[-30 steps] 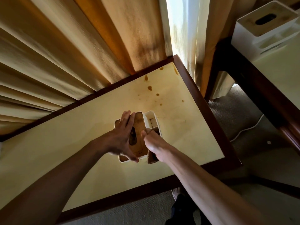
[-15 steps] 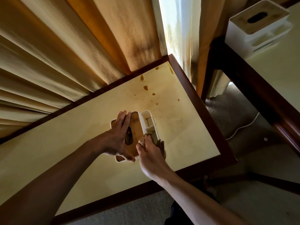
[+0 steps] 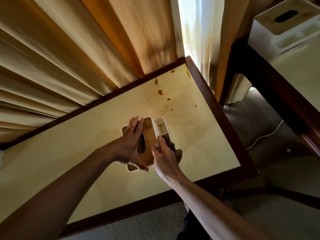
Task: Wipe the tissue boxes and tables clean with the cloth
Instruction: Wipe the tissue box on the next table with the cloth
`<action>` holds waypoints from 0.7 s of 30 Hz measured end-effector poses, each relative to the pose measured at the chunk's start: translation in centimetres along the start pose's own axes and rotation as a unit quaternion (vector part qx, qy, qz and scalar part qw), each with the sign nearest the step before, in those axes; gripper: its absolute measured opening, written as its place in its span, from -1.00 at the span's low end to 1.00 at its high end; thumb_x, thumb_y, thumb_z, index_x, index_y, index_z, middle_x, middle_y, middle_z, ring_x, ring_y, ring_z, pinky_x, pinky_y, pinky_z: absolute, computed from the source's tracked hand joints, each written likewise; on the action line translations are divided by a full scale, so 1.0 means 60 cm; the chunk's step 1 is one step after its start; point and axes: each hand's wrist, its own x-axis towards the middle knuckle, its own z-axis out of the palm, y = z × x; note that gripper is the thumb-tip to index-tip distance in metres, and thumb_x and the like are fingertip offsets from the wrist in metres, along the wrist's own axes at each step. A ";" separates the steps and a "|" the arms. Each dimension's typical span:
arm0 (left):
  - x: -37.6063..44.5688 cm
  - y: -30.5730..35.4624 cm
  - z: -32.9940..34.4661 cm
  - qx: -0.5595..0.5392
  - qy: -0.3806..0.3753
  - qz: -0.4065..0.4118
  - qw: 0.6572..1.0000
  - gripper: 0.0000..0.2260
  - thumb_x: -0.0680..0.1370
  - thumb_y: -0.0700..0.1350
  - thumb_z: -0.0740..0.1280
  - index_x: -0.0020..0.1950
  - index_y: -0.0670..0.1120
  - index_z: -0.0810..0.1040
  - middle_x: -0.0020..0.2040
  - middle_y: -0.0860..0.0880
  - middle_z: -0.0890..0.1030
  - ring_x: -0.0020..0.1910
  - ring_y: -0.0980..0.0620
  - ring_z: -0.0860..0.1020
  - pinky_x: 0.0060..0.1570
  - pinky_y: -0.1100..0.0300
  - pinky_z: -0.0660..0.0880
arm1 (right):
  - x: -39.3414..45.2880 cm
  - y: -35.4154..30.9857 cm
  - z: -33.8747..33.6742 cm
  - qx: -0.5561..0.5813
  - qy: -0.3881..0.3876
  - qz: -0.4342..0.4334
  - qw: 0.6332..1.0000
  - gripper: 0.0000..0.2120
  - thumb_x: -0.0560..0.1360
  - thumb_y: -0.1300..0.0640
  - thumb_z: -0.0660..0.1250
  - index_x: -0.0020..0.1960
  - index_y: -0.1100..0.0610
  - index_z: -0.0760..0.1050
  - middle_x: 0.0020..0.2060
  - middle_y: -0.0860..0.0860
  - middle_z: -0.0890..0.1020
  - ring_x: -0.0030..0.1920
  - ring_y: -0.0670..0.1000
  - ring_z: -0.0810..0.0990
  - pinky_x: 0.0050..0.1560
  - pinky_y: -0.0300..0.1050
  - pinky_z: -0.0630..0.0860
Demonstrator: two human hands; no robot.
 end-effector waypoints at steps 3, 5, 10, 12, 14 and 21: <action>0.001 -0.001 0.000 -0.002 0.000 0.000 1.000 0.48 0.13 0.35 0.59 0.47 0.04 -0.60 0.45 0.12 -0.61 0.42 0.09 -0.50 0.51 -0.08 0.03 | -0.017 0.000 -0.011 0.000 -0.029 -0.035 0.999 -0.71 0.67 0.18 0.12 0.37 0.06 0.33 -0.06 -0.23 0.50 0.05 -0.33 0.49 0.17 -0.35 0.36; 0.001 -0.002 -0.001 -0.003 0.000 0.003 1.000 0.48 0.12 0.36 0.58 0.45 0.05 -0.61 0.45 0.12 -0.61 0.43 0.06 -0.51 0.51 -0.08 0.02 | -0.026 -0.001 -0.021 -0.012 -0.055 -0.043 0.998 -0.64 0.67 0.23 0.12 0.45 0.11 0.27 -0.04 -0.32 0.43 0.01 -0.55 0.39 0.03 -0.58 0.30; 0.000 -0.003 0.000 0.000 0.001 0.005 1.000 0.48 0.10 0.40 0.55 0.42 0.08 -0.64 0.44 0.13 -0.62 0.43 0.03 -0.55 0.52 -0.08 0.00 | -0.023 -0.003 -0.027 -0.061 -0.050 0.009 0.997 -0.68 0.68 0.09 0.08 0.42 -0.03 0.28 0.06 -0.22 0.45 0.29 -0.12 0.35 0.43 -0.07 0.08; 0.000 -0.003 0.001 -0.003 0.002 0.004 1.000 0.47 0.09 0.40 0.55 0.41 0.09 -0.65 0.43 0.15 -0.63 0.42 0.04 -0.56 0.52 -0.07 0.01 | -0.005 -0.004 -0.018 -0.126 -0.022 0.065 0.990 -0.78 0.66 0.01 0.05 0.26 -0.07 0.38 0.07 -0.12 0.49 0.27 -0.02 0.38 0.39 0.02 0.12; -0.001 -0.003 0.001 -0.005 0.001 0.001 1.000 0.47 0.10 0.39 0.55 0.41 0.10 -0.65 0.42 0.16 -0.64 0.40 0.04 -0.56 0.51 -0.06 0.02 | 0.018 -0.009 -0.011 -0.175 -0.013 0.105 0.979 -0.78 0.64 -0.02 0.02 0.03 -0.02 0.43 -0.03 -0.06 0.53 0.15 0.05 0.46 0.30 0.11 0.22; 0.001 -0.007 0.002 -0.006 0.004 0.009 1.000 0.47 0.13 0.38 0.58 0.43 0.10 -0.64 0.41 0.16 -0.65 0.41 0.03 -0.56 0.50 -0.07 0.11 | 0.053 -0.051 -0.017 -0.036 -0.103 0.199 0.974 -0.75 0.67 -0.01 0.05 0.05 0.05 0.48 0.01 0.09 0.56 0.06 0.09 0.50 0.25 0.07 0.39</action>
